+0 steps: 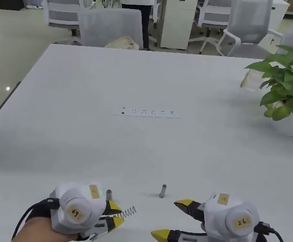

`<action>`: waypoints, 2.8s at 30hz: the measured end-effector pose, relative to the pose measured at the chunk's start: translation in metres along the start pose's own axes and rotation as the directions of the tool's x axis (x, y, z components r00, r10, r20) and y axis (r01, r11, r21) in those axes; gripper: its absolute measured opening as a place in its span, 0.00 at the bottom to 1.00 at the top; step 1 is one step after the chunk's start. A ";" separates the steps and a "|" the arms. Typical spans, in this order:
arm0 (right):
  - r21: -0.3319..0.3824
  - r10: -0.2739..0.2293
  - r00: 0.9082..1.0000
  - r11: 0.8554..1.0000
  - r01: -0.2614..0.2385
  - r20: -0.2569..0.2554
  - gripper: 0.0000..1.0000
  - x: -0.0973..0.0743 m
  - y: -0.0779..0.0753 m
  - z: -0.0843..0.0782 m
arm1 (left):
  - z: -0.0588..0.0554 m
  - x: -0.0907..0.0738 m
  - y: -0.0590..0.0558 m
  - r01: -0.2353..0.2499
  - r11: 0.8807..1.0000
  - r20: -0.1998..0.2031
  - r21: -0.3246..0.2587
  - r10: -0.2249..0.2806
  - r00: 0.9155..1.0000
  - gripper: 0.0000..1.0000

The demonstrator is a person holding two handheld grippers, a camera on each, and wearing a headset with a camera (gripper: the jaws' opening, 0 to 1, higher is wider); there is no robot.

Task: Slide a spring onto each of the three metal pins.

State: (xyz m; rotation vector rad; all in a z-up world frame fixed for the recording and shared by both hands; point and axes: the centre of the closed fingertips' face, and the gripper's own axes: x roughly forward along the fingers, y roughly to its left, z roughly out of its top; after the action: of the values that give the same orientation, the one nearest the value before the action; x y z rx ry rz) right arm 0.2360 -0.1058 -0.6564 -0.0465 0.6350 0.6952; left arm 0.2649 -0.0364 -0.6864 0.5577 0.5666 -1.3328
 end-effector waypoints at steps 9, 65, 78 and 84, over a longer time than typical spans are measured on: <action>-0.008 0.083 0.996 0.996 -0.083 0.008 0.48 0.014 0.016 0.010 | 0.004 -0.014 -0.005 -0.015 1.000 0.018 0.020 0.014 1.000 0.03; -0.099 0.387 0.918 0.914 -0.394 -0.084 0.09 0.054 0.099 0.045 | -0.009 -0.053 -0.022 -0.035 0.992 0.040 0.120 0.031 0.999 0.02; -0.122 0.349 0.932 0.925 -0.360 -0.100 0.08 0.048 0.093 0.049 | 0.000 -0.052 -0.020 -0.034 0.992 0.080 0.120 0.024 0.996 0.02; -0.146 0.346 0.931 0.921 -0.360 -0.115 0.09 0.046 0.093 0.050 | 0.003 -0.053 -0.021 -0.032 0.991 0.088 0.131 0.020 0.996 0.02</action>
State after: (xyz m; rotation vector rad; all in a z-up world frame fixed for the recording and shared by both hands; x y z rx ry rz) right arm 0.2330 0.0051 -0.6259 -0.1176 0.6760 1.1009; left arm 0.2372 -0.0033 -0.6497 0.6102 0.4012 -1.3694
